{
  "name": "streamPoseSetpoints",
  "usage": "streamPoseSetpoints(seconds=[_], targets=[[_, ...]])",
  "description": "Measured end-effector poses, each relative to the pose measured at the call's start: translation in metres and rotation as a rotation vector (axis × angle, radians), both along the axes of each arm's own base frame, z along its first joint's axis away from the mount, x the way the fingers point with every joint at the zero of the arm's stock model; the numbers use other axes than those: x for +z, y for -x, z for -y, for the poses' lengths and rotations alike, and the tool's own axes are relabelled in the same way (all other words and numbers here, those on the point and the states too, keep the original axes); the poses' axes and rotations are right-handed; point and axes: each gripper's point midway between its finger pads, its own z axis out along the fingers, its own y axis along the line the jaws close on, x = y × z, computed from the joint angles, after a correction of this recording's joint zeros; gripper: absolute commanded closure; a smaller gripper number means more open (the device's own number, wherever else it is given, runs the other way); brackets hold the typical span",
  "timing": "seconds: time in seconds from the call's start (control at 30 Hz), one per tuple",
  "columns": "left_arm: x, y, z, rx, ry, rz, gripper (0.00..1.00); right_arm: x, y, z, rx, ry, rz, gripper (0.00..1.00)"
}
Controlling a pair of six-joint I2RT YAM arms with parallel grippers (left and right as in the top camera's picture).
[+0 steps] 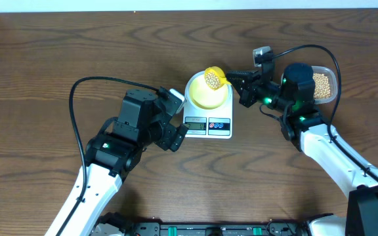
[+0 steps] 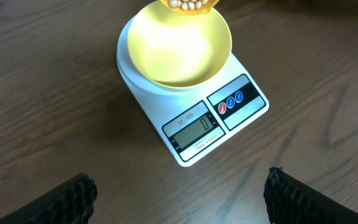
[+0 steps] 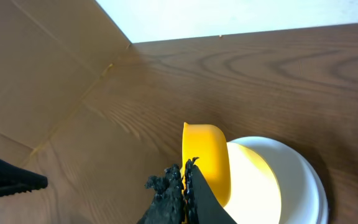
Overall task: Scoop item into bowl and weigh 50g on scale
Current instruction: 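Tip the yellow scoop over the yellow bowl to pour soybeans in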
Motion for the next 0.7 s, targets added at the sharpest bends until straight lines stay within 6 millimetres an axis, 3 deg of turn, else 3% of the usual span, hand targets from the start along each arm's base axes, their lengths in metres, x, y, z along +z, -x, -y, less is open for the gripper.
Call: streamPoseSetpoints(seconds=[0.7], targets=[[0.0000,0.0000,0.0000,0.000,0.000,0.000,0.12,-0.0008,0.0015,-0.0024,0.063,0.132,0.172,0.99]])
